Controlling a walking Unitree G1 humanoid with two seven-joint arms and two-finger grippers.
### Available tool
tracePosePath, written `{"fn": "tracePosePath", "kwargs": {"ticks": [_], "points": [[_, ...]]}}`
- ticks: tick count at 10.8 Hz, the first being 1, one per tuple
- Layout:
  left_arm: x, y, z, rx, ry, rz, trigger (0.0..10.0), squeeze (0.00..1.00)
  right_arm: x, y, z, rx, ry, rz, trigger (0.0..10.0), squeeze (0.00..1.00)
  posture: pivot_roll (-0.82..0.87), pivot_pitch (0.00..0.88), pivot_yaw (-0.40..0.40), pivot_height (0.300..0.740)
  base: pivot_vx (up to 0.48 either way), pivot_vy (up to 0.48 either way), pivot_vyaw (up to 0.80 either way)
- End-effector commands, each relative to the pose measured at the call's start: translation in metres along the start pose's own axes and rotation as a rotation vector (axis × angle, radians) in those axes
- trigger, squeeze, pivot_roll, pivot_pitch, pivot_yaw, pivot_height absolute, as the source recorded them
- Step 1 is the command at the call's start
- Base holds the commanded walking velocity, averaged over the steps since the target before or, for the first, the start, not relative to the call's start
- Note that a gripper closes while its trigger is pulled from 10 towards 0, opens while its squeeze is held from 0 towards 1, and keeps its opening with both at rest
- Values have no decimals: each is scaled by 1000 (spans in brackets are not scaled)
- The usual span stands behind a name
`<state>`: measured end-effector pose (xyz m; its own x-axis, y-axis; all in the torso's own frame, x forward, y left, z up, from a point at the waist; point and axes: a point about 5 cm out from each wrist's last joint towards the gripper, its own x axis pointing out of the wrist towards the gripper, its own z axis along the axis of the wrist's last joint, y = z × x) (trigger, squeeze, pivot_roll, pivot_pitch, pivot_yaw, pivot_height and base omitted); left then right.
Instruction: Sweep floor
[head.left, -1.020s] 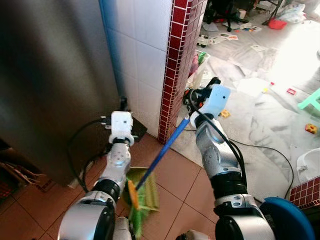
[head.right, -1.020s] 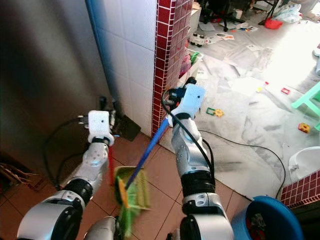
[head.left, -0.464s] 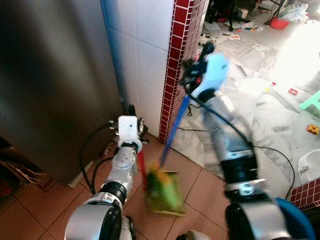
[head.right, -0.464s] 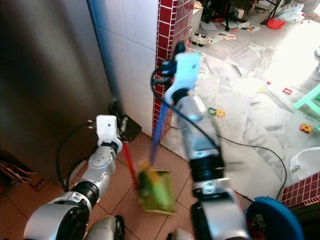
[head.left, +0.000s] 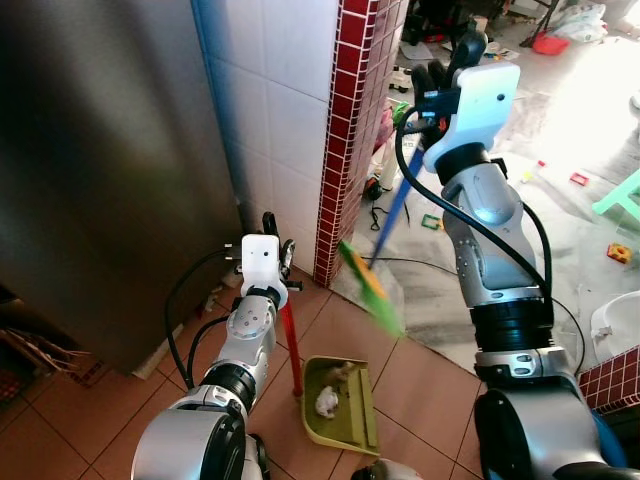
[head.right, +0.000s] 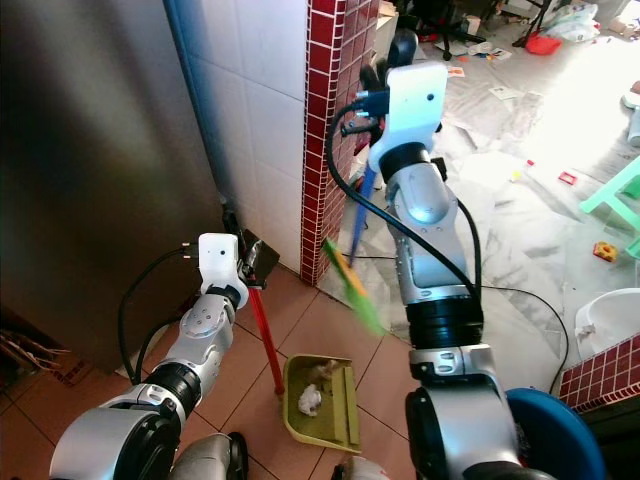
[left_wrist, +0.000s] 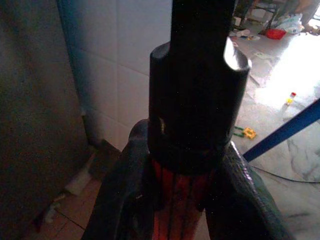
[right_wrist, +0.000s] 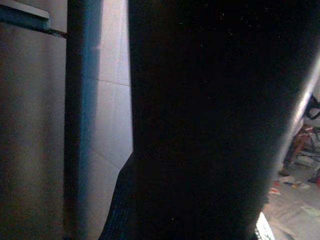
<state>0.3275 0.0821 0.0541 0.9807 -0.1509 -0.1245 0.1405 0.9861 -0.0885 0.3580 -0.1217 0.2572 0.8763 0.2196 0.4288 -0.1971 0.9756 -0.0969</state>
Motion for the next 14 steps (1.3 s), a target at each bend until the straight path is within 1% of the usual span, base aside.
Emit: {"fn": "tracePosePath", "kwargs": {"ticks": [1, 9, 10, 11, 13, 14], "points": [[3, -3, 4, -9, -3, -14, 10000, 0, 4, 0, 15, -2, -66, 5, 10000, 0, -123, 44, -14, 740, 0, 0, 0], [3, -3, 4, -9, -3, -14, 10000, 0, 4, 0, 15, -2, -66, 5, 10000, 0, -123, 44, -14, 740, 0, 0, 0], [-3, 11, 37, 70, -209, -91, 10000, 0, -64, -35, -65, -153, 263, -204, 10000, 0, -77, 50, 1, 740, 0, 0, 0], [-11, 16, 54, 120, -314, -119, 10000, 0, -100, -47, -96, -220, 413, -283, 10000, 0, -56, 35, -3, 740, 0, 0, 0], [-14, 19, 57, 151, -341, -108, 10000, 0, -97, -50, -99, -223, 411, -284, 10000, 0, -55, 11, 1, 740, 0, 0, 0], [-17, 22, 57, 139, -334, -91, 10000, 0, -94, -45, -99, -209, 401, -253, 10000, 0, -57, 10, 4, 740, 0, 0, 0]]}}
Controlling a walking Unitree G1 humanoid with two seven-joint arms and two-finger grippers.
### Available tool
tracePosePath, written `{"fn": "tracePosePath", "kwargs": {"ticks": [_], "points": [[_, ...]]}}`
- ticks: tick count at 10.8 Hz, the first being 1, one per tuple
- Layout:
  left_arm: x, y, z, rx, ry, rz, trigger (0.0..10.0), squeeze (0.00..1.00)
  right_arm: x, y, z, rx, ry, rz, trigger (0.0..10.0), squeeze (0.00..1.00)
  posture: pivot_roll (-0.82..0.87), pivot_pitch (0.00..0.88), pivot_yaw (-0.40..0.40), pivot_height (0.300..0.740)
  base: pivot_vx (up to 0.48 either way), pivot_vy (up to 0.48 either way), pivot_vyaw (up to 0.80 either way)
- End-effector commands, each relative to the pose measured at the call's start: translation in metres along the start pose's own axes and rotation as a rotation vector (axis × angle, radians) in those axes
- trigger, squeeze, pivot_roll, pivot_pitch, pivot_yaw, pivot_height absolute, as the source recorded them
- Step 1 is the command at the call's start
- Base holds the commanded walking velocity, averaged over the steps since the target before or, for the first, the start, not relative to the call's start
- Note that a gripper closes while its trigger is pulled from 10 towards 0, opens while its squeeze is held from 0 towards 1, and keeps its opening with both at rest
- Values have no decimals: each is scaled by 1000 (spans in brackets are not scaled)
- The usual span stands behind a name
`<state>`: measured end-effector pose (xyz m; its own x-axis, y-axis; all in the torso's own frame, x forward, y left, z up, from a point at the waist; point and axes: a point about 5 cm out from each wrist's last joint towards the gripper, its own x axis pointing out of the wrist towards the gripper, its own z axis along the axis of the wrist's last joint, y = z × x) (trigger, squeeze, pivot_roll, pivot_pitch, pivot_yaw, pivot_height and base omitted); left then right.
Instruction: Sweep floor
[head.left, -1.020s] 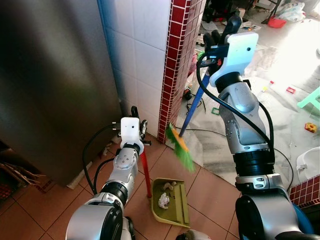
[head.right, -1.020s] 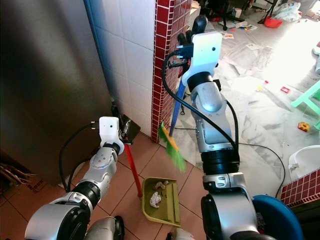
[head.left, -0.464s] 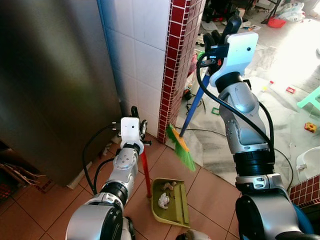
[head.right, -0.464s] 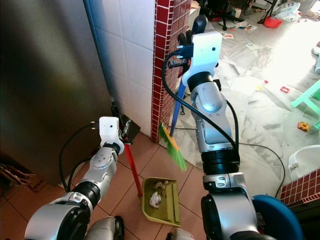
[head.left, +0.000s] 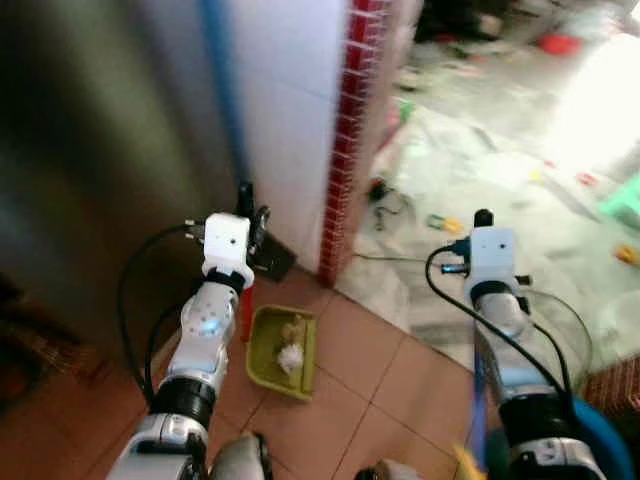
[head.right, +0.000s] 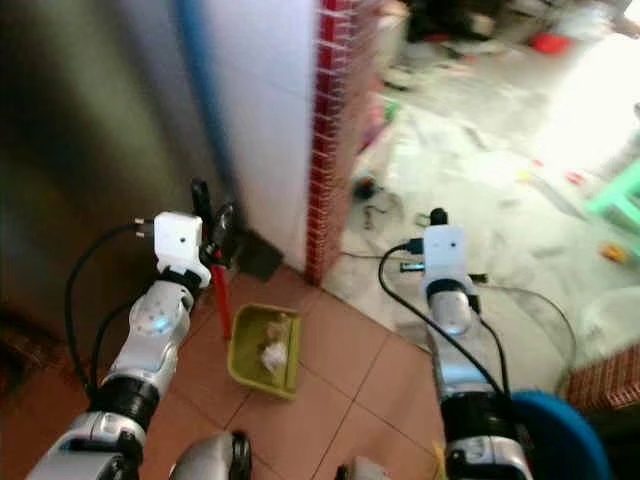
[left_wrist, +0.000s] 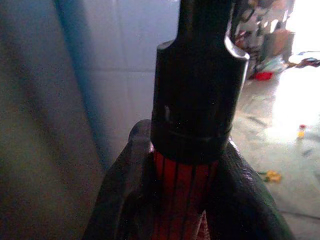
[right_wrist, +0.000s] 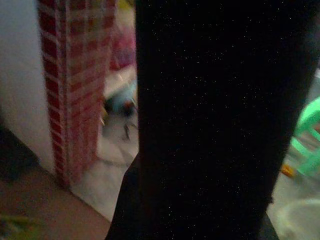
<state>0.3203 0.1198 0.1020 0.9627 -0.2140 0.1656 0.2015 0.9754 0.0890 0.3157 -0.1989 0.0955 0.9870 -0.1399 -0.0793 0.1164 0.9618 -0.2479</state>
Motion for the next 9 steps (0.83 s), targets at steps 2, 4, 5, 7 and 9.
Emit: {"fn": "tracePosePath", "kwargs": {"ticks": [2, 4, 5, 7, 9], "points": [[-6, -7, 6, -46, -4, -8, 10000, 0, 11, 13, 45, 37, -185, 72, 10000, 0, -67, 0, 28, 740, 0, 0, 0], [-10, -1, 5, -49, 12, 3, 10000, 0, 9, 21, 42, 47, -151, 165, 10000, 0, -68, 0, 37, 740, 0, 0, 0], [-11, 2, 5, -60, 20, 19, 10000, 0, 4, 25, 40, 39, -151, 210, 10000, 0, -68, 0, 34, 740, 0, 0, 0], [-16, 8, 7, -75, 36, 45, 10000, 0, 5, 23, 38, 145, -134, 123, 10000, 0, -55, 0, 21, 740, 0, 0, 0], [-23, 13, 7, -84, 51, 58, 10000, 0, 2, 13, 34, 278, -100, -50, 10000, 0, -50, 0, 26, 740, 0, 0, 0]]}}
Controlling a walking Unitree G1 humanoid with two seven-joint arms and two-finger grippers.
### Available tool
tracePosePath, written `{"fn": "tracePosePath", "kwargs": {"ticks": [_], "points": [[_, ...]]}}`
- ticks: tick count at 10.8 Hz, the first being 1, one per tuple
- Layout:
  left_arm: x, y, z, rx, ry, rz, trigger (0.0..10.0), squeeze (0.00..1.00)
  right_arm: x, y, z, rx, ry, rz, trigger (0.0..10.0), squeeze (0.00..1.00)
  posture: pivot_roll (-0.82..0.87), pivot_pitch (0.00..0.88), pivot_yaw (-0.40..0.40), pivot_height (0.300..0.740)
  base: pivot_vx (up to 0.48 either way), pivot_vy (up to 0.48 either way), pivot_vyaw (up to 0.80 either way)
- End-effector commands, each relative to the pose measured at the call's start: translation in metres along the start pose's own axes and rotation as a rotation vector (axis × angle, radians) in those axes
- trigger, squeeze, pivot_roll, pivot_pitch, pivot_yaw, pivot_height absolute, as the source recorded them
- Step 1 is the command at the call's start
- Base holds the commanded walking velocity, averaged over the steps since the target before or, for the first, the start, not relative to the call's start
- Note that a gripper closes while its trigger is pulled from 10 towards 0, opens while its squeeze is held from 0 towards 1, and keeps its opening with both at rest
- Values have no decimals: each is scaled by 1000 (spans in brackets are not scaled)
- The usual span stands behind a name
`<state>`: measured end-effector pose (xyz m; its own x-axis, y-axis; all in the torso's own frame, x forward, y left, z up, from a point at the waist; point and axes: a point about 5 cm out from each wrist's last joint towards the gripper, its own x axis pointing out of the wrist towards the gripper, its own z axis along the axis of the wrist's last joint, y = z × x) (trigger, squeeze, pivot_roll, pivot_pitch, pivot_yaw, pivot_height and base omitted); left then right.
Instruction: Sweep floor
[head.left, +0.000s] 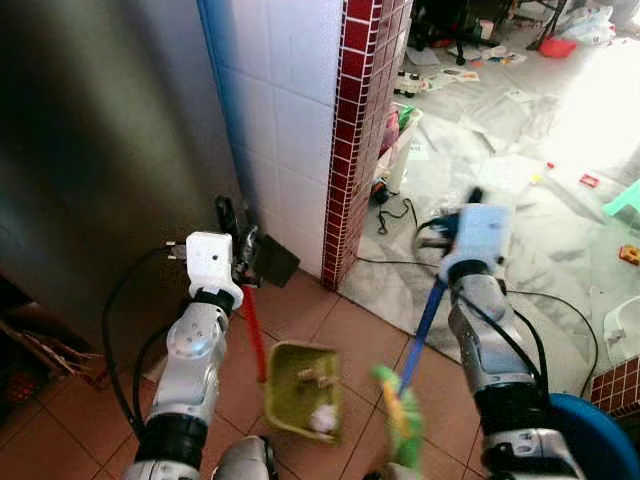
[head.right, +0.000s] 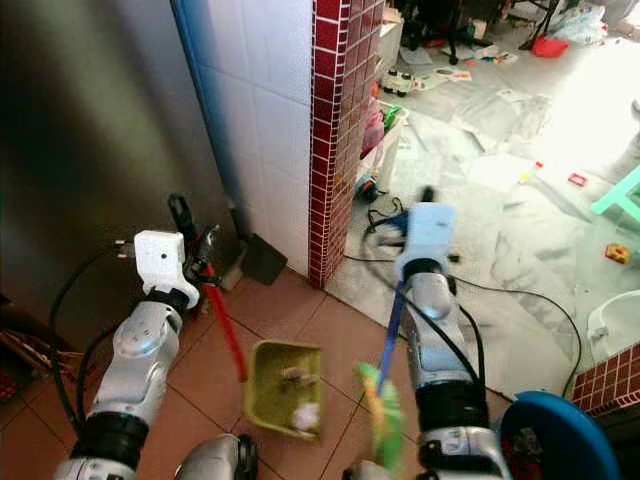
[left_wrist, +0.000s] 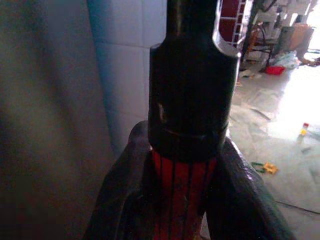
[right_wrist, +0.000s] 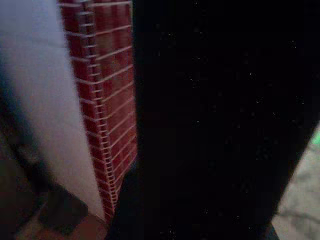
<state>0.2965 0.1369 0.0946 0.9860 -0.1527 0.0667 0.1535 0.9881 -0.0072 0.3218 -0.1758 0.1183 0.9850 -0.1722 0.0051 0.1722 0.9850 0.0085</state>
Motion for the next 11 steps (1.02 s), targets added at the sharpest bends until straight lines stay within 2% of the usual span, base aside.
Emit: {"fn": "tracePosePath", "kwargs": {"ticks": [1, 3, 4, 6, 7, 8, 10, 11], "points": [[1, 2, 11, 0, -41, 0, 10000, 0, -1, -7, 5, 54, -10, -68, 10000, 0, -58, 0, 31, 740, 0, 0, 0], [2, 1, 8, -35, -13, -8, 10000, 0, -2, -6, 5, 72, -1, -79, 10000, 0, -62, 0, 34, 740, 0, 0, 0], [5, -1, 2, -16, 19, -11, 10000, 0, 1, -6, 8, 76, 4, -85, 10000, 0, -69, 0, 21, 740, 0, 0, 0], [10, -8, 1, 35, 38, -54, 10000, 0, 4, -6, 10, 82, 8, -101, 10000, 0, -75, 0, 17, 740, 0, 0, 0], [14, -16, 5, 125, 30, -129, 10000, 0, 4, -5, 13, 77, -1, -104, 10000, 0, -88, 0, 21, 740, 0, 0, 0], [14, -18, 7, 156, 23, -159, 10000, 0, 4, -7, 14, 76, -4, -108, 10000, 0, -90, 0, 22, 740, 0, 0, 0], [11, -19, -3, 143, 65, -152, 10000, 0, 2, -6, 10, 87, 21, -113, 10000, 0, -84, 0, 15, 740, 0, 0, 0], [11, -21, -7, 102, 84, -138, 10000, 0, 3, -2, 11, 90, 22, -107, 10000, 0, -87, 0, 10, 740, 0, 0, 0]]}}
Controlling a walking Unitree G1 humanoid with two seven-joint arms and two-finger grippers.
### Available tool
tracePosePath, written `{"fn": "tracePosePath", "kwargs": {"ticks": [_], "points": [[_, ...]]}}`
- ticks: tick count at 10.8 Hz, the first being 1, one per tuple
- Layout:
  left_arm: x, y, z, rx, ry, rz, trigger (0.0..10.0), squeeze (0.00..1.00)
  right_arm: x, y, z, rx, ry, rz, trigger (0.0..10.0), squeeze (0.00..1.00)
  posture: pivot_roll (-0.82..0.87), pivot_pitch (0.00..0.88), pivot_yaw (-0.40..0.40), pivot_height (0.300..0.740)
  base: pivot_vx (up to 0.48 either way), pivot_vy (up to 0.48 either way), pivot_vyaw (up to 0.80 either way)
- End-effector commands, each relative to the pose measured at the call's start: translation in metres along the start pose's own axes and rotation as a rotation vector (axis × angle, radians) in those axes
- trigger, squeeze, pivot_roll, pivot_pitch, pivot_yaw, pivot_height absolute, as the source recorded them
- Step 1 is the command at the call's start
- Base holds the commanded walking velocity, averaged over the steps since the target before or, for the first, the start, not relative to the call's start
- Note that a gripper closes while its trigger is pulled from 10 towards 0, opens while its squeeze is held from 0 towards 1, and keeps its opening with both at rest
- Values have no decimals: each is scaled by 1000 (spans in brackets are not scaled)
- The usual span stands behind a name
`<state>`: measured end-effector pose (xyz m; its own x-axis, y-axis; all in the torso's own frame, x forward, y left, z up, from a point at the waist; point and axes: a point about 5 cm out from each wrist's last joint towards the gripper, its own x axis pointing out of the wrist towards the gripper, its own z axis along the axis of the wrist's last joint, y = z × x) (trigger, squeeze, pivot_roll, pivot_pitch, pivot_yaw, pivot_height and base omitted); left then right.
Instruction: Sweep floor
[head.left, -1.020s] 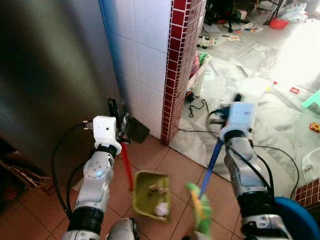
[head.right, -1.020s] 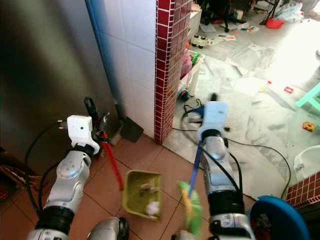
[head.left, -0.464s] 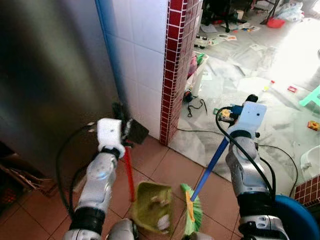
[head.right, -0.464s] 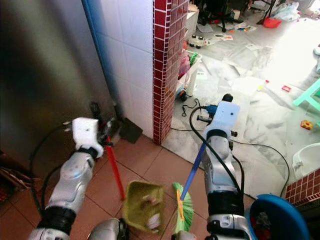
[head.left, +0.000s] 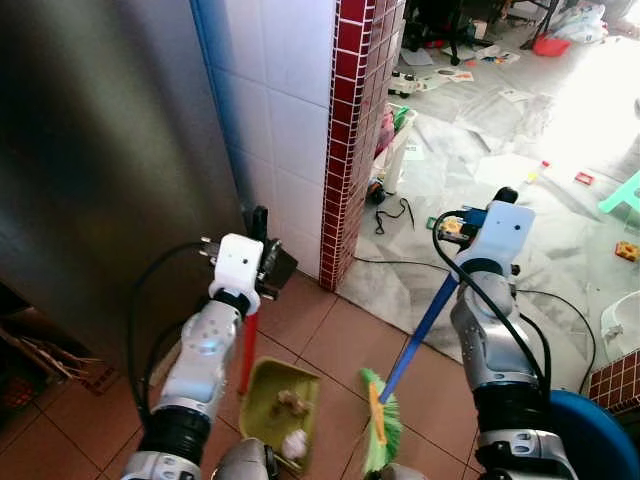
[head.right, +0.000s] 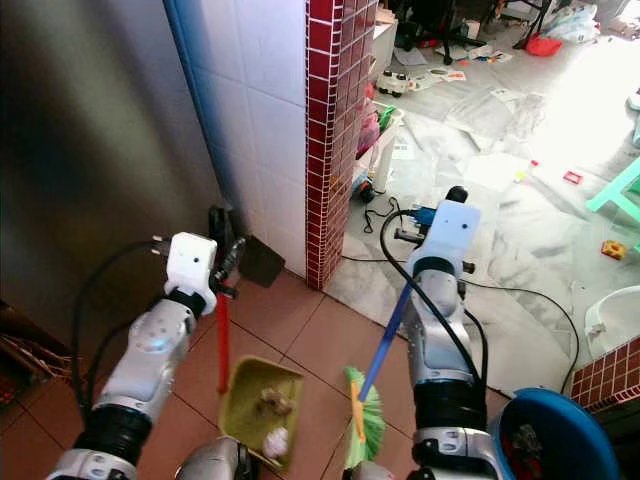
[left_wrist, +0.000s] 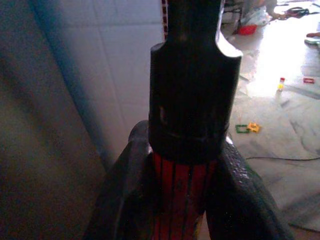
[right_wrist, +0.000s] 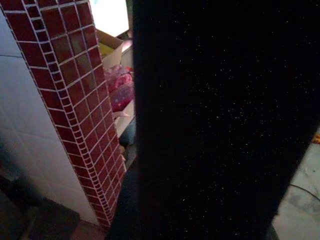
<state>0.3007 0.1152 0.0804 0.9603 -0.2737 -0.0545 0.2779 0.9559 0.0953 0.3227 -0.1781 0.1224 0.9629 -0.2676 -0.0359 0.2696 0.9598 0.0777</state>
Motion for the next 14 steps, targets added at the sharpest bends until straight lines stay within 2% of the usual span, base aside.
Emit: {"fn": "tracePosePath", "kwargs": {"ticks": [1, 4, 7, 9, 10, 12, 14], "points": [[7, -1, 5, -37, -12, 11, 10000, 0, 3, 4, 8, 40, -3, -3, 10000, 0, -91, 0, 10, 740, 0, 0, 0], [21, -11, 5, -67, -7, 36, 10000, 0, 8, 4, 15, 217, 81, -68, 10000, 0, -106, 0, 13, 740, 0, 0, 0], [24, -15, 3, -59, -12, 65, 10000, 0, 12, 6, 28, 278, 93, -96, 10000, 0, -116, 0, 17, 740, 0, 0, 0], [25, -16, 3, -74, -23, 72, 10000, 0, 15, 12, 33, 359, 112, -84, 10000, 0, -113, 0, 14, 740, 0, 0, 0], [25, -15, 2, -96, -29, 95, 10000, 0, 18, 17, 43, 348, 68, -33, 10000, 0, -111, 0, 13, 740, 0, 0, 0], [21, -6, 8, -73, -70, 108, 10000, 0, 16, 26, 62, 172, -111, 119, 10000, 0, -99, 0, 17, 740, 0, 0, 0], [15, 5, 8, -81, -79, 129, 10000, 0, 15, 21, 61, 143, -144, 145, 10000, 0, -86, 0, 14, 740, 0, 0, 0]]}}
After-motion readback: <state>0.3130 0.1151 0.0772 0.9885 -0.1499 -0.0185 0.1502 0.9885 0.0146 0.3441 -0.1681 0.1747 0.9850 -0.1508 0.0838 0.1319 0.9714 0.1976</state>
